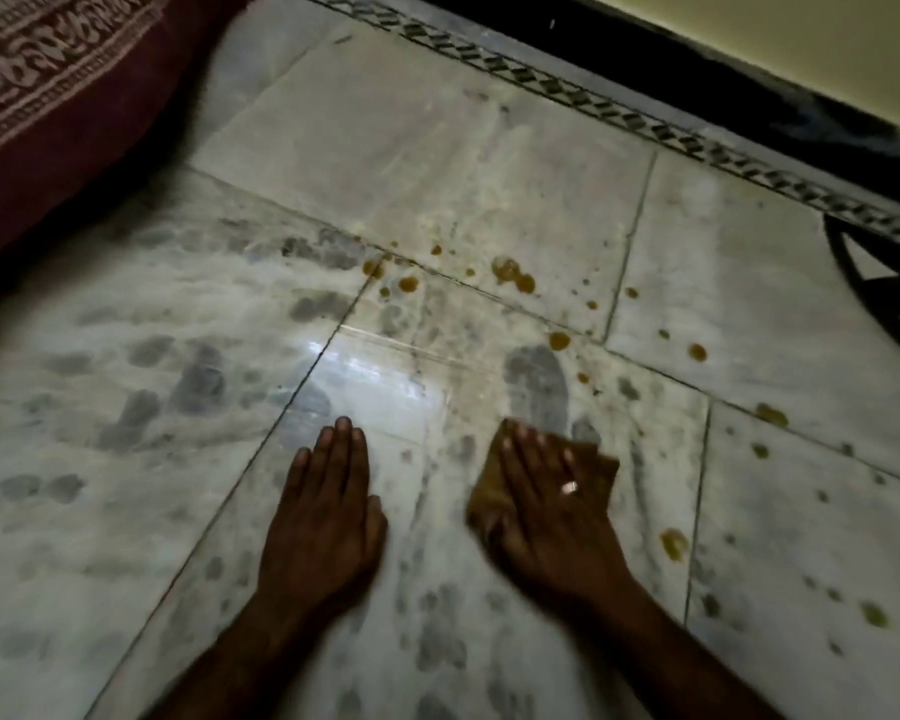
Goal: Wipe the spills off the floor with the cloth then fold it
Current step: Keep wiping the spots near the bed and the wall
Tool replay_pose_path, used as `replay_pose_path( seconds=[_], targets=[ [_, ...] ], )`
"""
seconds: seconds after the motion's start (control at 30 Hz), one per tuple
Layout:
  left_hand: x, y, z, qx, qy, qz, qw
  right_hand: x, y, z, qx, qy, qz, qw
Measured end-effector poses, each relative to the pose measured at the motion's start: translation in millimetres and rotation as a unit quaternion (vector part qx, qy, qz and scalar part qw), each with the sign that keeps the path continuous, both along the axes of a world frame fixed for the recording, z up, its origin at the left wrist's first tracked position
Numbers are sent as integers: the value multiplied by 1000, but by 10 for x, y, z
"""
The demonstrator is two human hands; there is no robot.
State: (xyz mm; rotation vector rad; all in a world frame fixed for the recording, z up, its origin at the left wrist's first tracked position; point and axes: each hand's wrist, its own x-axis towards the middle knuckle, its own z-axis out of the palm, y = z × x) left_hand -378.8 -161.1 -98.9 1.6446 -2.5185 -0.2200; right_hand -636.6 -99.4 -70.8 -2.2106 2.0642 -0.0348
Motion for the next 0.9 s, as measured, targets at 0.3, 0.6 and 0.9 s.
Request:
replay_pose_path(
  seconds=[0.3, 0.6, 0.9],
  targets=[
    [-72, -43, 12, 6, -6, -8, 1000, 521, 421, -8, -15, -16, 66, 998],
    [-618, -64, 3, -9, 8, -153, 988, -411, 171, -23, -16, 11, -144, 989],
    [-1171, -47, 53, -7, 0, -209, 978, -257, 1629, -21, -21, 22, -77, 997]
  ],
)
